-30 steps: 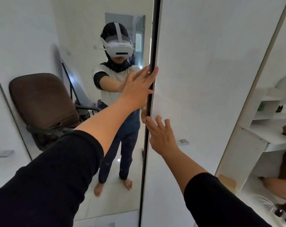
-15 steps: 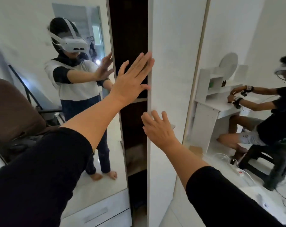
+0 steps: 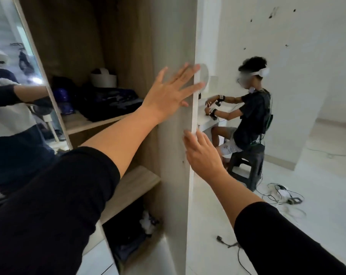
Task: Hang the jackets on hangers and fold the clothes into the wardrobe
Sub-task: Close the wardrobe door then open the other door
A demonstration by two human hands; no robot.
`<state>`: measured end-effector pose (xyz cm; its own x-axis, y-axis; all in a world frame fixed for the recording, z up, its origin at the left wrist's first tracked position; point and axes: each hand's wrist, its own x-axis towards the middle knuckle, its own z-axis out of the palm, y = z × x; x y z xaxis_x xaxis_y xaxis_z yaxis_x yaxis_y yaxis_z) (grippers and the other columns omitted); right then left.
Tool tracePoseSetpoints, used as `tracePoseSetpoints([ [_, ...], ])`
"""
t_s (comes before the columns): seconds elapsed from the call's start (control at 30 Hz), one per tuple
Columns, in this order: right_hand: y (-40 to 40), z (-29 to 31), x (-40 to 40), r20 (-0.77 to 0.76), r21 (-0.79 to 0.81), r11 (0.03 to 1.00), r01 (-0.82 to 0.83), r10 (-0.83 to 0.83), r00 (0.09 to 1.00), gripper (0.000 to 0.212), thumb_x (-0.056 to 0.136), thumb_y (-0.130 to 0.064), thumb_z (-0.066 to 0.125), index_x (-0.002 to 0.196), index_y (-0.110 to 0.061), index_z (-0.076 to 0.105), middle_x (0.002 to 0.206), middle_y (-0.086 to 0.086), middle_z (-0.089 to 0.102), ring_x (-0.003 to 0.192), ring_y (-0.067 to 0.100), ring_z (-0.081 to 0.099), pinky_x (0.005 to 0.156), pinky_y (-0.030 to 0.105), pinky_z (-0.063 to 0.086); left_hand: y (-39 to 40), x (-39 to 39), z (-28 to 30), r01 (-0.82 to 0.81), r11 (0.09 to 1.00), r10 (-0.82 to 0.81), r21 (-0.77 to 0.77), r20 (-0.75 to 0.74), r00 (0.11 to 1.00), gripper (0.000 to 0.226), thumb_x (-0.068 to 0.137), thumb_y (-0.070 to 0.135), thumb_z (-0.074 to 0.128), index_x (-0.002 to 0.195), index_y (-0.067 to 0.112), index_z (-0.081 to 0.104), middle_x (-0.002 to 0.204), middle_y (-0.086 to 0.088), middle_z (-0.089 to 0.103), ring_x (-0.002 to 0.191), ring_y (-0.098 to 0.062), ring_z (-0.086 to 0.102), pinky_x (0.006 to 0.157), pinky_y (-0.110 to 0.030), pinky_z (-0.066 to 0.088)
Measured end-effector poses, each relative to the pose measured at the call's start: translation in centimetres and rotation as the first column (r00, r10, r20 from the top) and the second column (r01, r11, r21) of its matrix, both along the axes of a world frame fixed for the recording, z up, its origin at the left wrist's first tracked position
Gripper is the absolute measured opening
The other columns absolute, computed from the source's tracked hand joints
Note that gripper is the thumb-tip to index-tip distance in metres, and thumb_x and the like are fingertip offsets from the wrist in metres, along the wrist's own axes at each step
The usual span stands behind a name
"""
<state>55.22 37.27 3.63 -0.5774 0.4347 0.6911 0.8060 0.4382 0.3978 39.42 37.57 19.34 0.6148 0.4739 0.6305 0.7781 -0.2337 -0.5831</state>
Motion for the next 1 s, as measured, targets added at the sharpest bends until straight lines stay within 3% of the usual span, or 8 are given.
tracePoseSetpoints([
  [0.17, 4.2, 0.3, 6.6, 0.021, -0.063, 0.998, 0.010, -0.008, 1.000, 0.048, 0.085, -0.017, 0.057, 0.129, -0.001, 0.050, 0.139, 0.015, 0.038, 0.123, 0.042, 0.041, 0.107, 0.048, 0.037, 5.2, 6.1, 0.3, 0.003, 0.998, 0.000, 0.057, -0.043, 0.999, 0.070, 0.078, 0.030, 0.071, 0.140, 0.031, 0.038, 0.156, -0.007, 0.023, 0.143, -0.028, 0.023, 0.104, -0.062, 0.026],
  [0.27, 7.2, 0.7, 10.1, 0.084, -0.123, 0.991, 0.047, -0.037, 0.996, 0.050, 0.087, -0.021, 0.060, 0.132, -0.003, 0.049, 0.144, 0.013, 0.036, 0.129, 0.043, 0.039, 0.109, 0.050, 0.035, 8.7, 9.4, 0.6, -0.006, 0.996, 0.015, 0.087, -0.094, 0.995, 0.065, 0.082, 0.029, 0.066, 0.139, 0.031, 0.035, 0.157, -0.006, 0.017, 0.144, -0.028, 0.018, 0.107, -0.061, 0.024],
  [0.5, 13.5, 0.6, 15.2, 0.062, -0.222, 0.974, 0.047, -0.034, 0.998, 0.056, 0.083, -0.010, 0.063, 0.136, -0.003, 0.046, 0.150, 0.011, 0.034, 0.132, 0.044, 0.037, 0.110, 0.048, 0.035, 14.6, 14.9, 0.3, -0.089, 0.990, 0.099, 0.111, -0.090, 0.991, 0.061, 0.085, 0.028, 0.064, 0.137, 0.031, 0.032, 0.159, -0.002, 0.011, 0.145, -0.024, 0.014, 0.107, -0.058, 0.025],
  [0.7, 17.1, 0.1, 17.0, 0.087, -0.310, 0.949, 0.055, -0.030, 0.996, 0.054, 0.092, -0.005, 0.045, 0.143, 0.003, 0.028, 0.156, 0.012, 0.018, 0.142, 0.042, 0.014, 0.114, 0.051, 0.023, 17.0, 17.5, 0.5, -0.078, 0.997, 0.078, -0.022, -0.013, 0.997, 0.058, 0.087, 0.018, 0.062, 0.138, 0.029, 0.037, 0.159, -0.004, 0.005, 0.146, -0.025, 0.007, 0.109, -0.059, 0.018],
  [0.87, 17.4, 0.2, 17.6, -0.012, -0.357, 0.931, 0.068, -0.078, 0.997, 0.058, 0.082, -0.019, 0.063, 0.134, 0.001, 0.047, 0.150, 0.011, 0.034, 0.134, 0.045, 0.034, 0.107, 0.052, 0.036, 17.7, 18.3, 0.2, -0.111, 0.985, 0.116, -0.131, 0.038, 0.992, 0.061, 0.092, 0.019, 0.054, 0.144, 0.036, 0.026, 0.159, 0.001, -0.003, 0.147, -0.020, -0.003, 0.112, -0.055, 0.009],
  [1.0, 16.5, 0.0, 16.8, -0.050, -0.410, 0.896, 0.168, -0.206, 0.977, 0.054, 0.090, -0.034, 0.053, 0.135, -0.005, 0.046, 0.150, 0.008, 0.033, 0.138, 0.047, 0.023, 0.111, 0.058, 0.016, 17.2, 18.0, -0.4, -0.182, 0.956, 0.217, -0.231, 0.137, 0.966, 0.060, 0.096, 0.024, 0.048, 0.146, 0.037, 0.018, 0.159, 0.004, -0.007, 0.146, -0.016, -0.007, 0.113, -0.051, 0.005],
])
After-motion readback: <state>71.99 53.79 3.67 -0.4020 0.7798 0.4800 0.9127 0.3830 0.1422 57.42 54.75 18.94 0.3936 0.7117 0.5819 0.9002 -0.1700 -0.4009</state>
